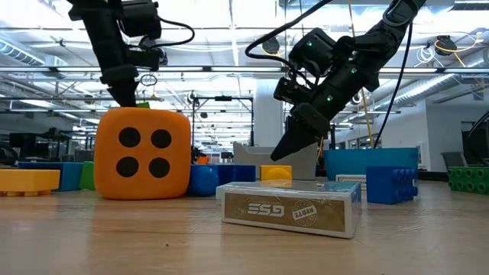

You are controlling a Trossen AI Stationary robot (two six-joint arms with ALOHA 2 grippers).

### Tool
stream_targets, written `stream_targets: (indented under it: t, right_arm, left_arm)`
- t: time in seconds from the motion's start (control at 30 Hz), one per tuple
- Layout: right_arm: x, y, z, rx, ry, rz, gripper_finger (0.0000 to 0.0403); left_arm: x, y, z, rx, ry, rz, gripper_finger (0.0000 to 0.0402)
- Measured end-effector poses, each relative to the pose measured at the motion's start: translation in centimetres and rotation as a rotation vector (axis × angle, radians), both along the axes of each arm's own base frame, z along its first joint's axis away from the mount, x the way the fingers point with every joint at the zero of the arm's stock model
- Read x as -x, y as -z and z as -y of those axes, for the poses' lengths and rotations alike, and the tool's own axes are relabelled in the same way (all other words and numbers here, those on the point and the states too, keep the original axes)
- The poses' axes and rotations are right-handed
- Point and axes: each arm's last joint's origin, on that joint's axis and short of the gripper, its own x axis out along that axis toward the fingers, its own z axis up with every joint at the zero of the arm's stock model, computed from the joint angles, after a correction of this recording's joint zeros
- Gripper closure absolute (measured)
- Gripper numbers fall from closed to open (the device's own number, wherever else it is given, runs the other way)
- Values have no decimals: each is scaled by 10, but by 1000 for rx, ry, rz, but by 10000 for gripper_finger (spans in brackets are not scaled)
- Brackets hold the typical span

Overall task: Pick & Place Toys
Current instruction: Put the green gamepiece into the black bin, then put the black deck of cards into the blue bin

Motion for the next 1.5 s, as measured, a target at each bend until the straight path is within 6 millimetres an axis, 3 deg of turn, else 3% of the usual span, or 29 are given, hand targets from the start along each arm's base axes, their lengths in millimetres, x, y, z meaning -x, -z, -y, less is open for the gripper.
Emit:
stream_targets:
  t: [0.37,0.6,0.83,1.2,1.5]
  right_arm:
    - [0,0,0,0,0,0,149]
    - [0,0,0,0,0,0,149]
    - [0,0,0,0,0,0,149]
    - [0,0,0,0,0,0,149]
    - [0,0,0,0,0,0,149]
  left_arm:
    - [13,-3,-52,-85,-61,69,206]
    - [13,20,-77,-16,-113,2,220]
    - [9,40,-97,11,-161,-25,176]
    - [8,37,-103,-16,-223,51,161]
    - [-4,6,-84,133,-83,426,161]
